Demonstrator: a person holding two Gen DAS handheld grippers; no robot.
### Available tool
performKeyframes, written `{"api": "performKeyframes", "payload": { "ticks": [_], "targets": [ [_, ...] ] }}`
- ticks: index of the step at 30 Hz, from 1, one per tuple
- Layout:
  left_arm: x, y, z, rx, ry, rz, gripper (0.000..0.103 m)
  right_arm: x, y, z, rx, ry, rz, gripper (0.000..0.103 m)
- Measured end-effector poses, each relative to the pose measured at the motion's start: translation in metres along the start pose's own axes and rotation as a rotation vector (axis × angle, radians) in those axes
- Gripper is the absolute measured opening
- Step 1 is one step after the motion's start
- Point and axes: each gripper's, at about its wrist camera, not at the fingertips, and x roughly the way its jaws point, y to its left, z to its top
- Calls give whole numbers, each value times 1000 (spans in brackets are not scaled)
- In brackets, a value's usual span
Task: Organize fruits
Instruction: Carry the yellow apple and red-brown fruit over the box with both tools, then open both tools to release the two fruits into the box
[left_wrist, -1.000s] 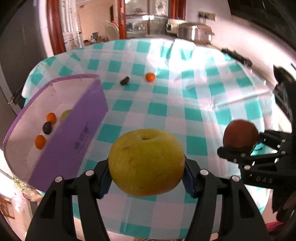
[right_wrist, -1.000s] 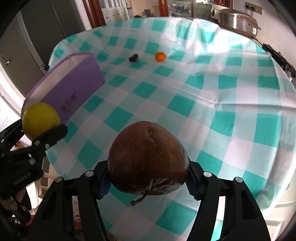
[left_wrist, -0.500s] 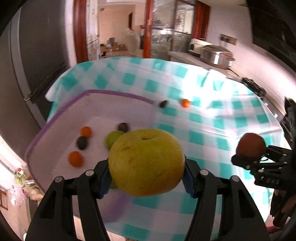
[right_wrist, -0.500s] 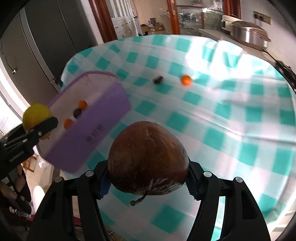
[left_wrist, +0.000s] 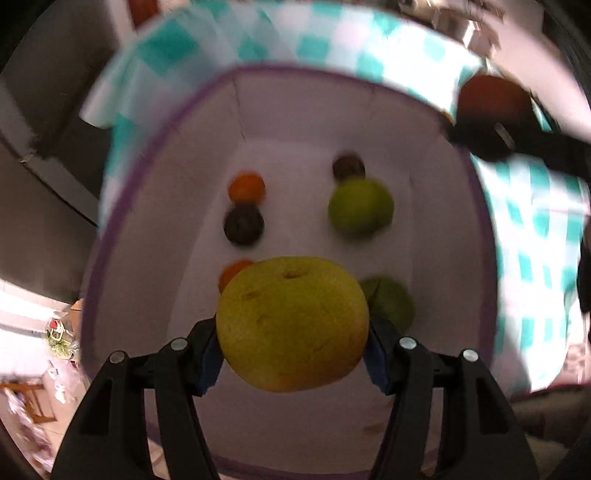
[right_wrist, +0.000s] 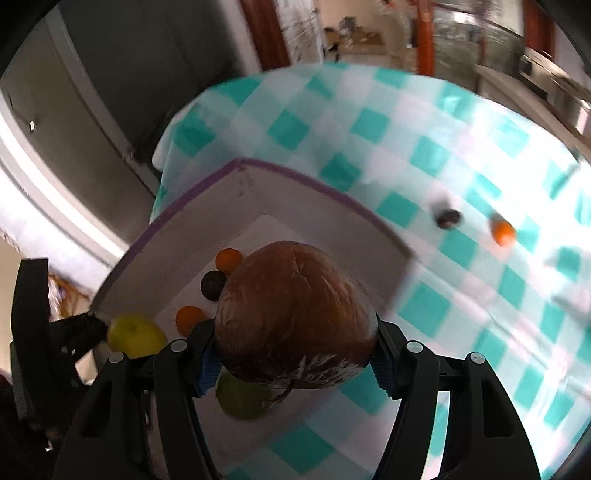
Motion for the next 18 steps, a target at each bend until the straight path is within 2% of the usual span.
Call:
{"api": "performKeyframes", "payload": {
  "ticks": [5,9,14,18],
  "targets": [
    [27,1,-2,123,133,-48,63,66,33,31,-82,142,-40,64],
    [41,-2,-6,193,197,-73,63,109,47,43,-135,241,-78,64],
    [44,-1,-5,228,224,-110,63,146,64,46,-218,343,-122,64],
    [45,-4,-3,269,241,-95,63,165,73,39,-275,413,-169,64]
  ]
}}
